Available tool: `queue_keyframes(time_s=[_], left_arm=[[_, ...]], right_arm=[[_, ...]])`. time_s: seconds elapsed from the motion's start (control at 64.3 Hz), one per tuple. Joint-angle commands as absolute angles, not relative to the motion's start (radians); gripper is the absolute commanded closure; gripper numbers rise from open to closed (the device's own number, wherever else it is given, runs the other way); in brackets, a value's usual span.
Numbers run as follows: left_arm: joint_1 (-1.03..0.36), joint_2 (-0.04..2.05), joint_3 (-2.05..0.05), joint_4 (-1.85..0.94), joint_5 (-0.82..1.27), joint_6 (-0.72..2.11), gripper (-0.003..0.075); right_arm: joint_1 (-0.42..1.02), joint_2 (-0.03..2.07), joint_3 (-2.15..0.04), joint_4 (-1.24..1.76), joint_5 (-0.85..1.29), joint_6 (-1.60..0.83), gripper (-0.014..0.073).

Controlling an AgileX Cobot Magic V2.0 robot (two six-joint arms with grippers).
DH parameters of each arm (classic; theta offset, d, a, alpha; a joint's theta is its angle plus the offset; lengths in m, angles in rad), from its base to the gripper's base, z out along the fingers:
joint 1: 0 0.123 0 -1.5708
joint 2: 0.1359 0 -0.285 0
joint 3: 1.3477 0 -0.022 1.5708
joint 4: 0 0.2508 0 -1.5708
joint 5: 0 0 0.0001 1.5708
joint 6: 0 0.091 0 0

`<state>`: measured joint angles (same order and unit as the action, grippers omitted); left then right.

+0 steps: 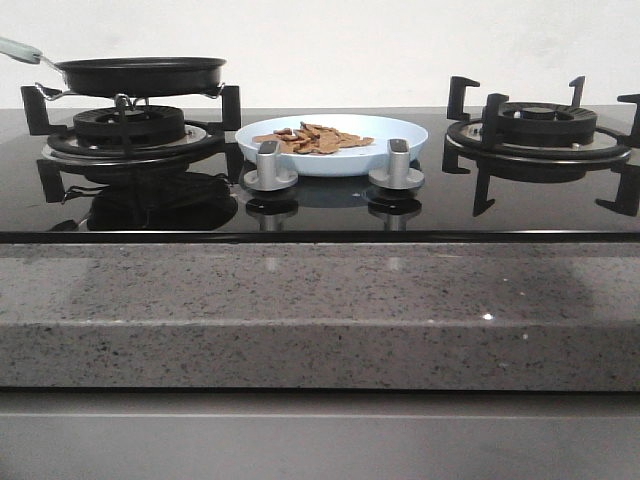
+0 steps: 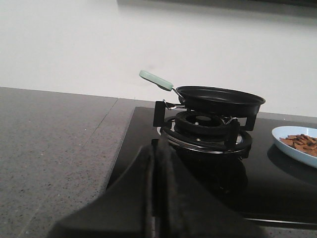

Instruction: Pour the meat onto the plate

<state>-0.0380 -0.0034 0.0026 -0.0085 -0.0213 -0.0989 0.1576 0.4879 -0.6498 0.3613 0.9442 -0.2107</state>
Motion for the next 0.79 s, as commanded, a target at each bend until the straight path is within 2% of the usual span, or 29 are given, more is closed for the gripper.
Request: queue_keyframes(time_s=[0.0, 0.777], left_arm=[[-0.046, -0.023, 0.009, -0.015, -0.106, -0.11, 0.0741], [-0.046, -0.021, 0.009, -0.015, -0.106, -0.11, 0.0741]], right_arm=[[0.158, 0.491, -0.673, 0.384, 0.887, -0.21, 0.0708], [0.154, 0.456, -0.665, 0.358, 0.856, -0.231, 0.0708]])
